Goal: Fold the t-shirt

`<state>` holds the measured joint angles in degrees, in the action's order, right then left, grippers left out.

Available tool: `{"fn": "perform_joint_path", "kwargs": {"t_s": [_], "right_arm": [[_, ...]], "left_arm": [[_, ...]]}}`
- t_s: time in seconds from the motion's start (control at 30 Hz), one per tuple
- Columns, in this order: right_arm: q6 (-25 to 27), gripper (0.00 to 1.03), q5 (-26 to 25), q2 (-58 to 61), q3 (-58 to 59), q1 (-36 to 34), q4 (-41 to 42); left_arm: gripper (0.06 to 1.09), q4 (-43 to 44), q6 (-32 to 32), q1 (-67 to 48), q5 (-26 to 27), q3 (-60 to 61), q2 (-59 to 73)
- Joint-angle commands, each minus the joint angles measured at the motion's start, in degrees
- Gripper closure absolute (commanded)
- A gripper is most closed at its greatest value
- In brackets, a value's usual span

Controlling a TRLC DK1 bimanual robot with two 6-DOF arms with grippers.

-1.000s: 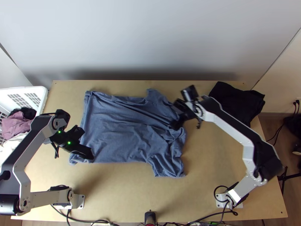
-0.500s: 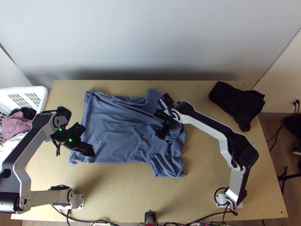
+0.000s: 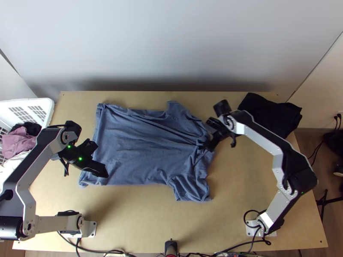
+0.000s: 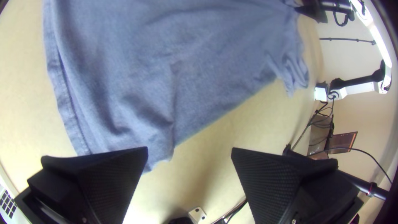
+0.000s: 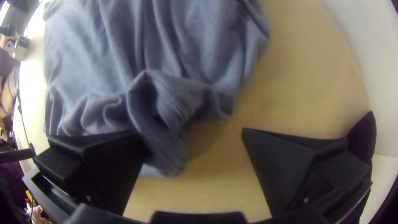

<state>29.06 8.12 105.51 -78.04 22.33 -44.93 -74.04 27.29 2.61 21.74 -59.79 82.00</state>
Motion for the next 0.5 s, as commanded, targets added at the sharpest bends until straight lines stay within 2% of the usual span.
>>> {"fn": "perform_joint_path", "kwargs": {"t_s": [0.0, 0.2, 0.27, 0.47], "right_arm": [[0.91, 0.05, -0.03, -5.67, 4.3, -4.13, -0.51], [-0.41, 0.05, -0.12, -10.42, 6.76, -3.61, -0.95], [-1.46, 0.05, -1.7, -11.12, 7.29, -3.87, -1.3], [-3.22, 0.05, -1.97, -15.43, 12.12, -9.93, -1.92]], "left_arm": [[0.11, 0.04, 0.4, 0.11, -0.03, -0.06, 0.09], [0.11, 2.32, -0.13, 0.2, 0.06, -0.42, 0.62], [0.11, 2.67, -0.48, 0.11, 0.06, -1.29, 1.24], [0.11, 2.94, -1.1, -0.24, 0.59, -2.35, 1.76]]}}
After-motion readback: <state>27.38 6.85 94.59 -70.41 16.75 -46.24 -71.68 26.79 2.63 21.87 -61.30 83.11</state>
